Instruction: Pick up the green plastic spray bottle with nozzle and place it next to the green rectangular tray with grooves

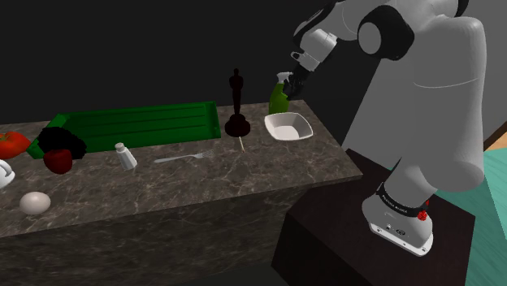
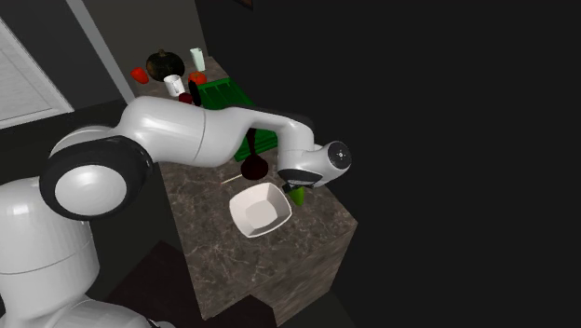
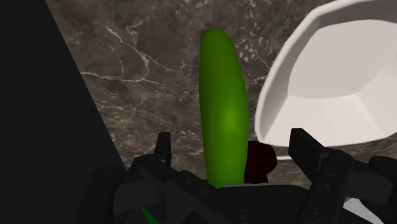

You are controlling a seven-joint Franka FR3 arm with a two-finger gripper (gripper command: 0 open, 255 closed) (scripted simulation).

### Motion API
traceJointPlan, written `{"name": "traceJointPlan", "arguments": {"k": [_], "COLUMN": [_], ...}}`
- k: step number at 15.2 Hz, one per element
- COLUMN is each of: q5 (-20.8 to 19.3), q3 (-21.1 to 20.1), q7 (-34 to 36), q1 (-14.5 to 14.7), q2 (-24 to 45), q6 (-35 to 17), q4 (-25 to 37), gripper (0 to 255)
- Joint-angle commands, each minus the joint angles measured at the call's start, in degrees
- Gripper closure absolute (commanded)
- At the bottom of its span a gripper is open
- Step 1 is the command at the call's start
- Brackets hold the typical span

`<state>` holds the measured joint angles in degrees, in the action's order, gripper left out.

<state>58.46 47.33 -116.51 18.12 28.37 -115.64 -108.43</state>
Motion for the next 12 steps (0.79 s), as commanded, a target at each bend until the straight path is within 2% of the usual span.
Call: {"name": "traceJointPlan", "arguments": {"k": [1, 6, 7, 12], "q5": [0.2, 0.2, 0.2, 0.2], "q3": [-0.2, -0.2, -0.2, -0.2], "q7": [-0.1, -0.1, -0.1, -0.1], "q1": [-0.1, -0.1, -0.1, -0.1], "q2": [0.2, 0.2, 0.2, 0.2], "q6": [-0.1, -0.1, -0.1, -0.1], "q4": [0.1, 0.1, 0.1, 0.1], "gripper": [0, 0, 255, 255]}}
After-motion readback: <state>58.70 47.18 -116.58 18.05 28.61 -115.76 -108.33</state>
